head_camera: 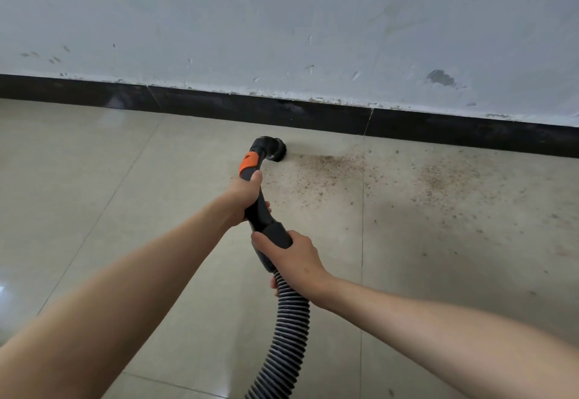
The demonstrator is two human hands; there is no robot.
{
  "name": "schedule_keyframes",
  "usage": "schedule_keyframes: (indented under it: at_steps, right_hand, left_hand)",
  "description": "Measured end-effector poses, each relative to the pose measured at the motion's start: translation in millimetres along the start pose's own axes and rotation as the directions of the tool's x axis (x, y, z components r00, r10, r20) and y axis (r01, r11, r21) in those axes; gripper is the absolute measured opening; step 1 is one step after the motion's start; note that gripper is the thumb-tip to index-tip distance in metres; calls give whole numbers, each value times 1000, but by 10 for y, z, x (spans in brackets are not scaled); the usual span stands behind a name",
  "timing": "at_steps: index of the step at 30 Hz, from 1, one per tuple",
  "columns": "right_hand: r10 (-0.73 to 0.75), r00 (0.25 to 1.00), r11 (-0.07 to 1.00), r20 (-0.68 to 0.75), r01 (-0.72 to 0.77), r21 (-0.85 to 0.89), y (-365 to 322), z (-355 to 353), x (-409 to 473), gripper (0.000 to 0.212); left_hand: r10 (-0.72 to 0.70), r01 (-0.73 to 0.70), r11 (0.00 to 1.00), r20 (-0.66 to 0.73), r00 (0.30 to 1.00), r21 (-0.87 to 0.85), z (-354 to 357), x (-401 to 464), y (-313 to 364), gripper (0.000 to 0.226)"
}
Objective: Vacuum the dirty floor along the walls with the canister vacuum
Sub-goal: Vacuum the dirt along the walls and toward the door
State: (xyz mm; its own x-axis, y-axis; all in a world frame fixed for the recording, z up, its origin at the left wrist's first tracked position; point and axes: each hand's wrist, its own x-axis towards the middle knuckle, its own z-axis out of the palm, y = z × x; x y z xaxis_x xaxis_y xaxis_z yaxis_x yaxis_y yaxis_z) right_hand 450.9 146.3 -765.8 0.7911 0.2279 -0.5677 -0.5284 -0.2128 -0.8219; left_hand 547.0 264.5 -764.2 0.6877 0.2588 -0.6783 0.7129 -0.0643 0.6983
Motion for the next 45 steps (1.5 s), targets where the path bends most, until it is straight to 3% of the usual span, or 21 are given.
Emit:
schedule_keyframes:
  at_steps: [27,35,45]
  right_hand:
    - [21,985,995,-169,-5,96,244,-571,-151,31]
    - [-11,997,1000,-73,12,15,59,-340,113,35]
    - [-29,977,993,212,53,-109,-444,249,558,42]
  left_hand:
    - [66,-86,986,142,988,140,884,-106,104,35]
    - [51,-55,994,41,998,94,479,37,176,42]
    - [5,-16,998,-200,980,-54,-581,159,278,49]
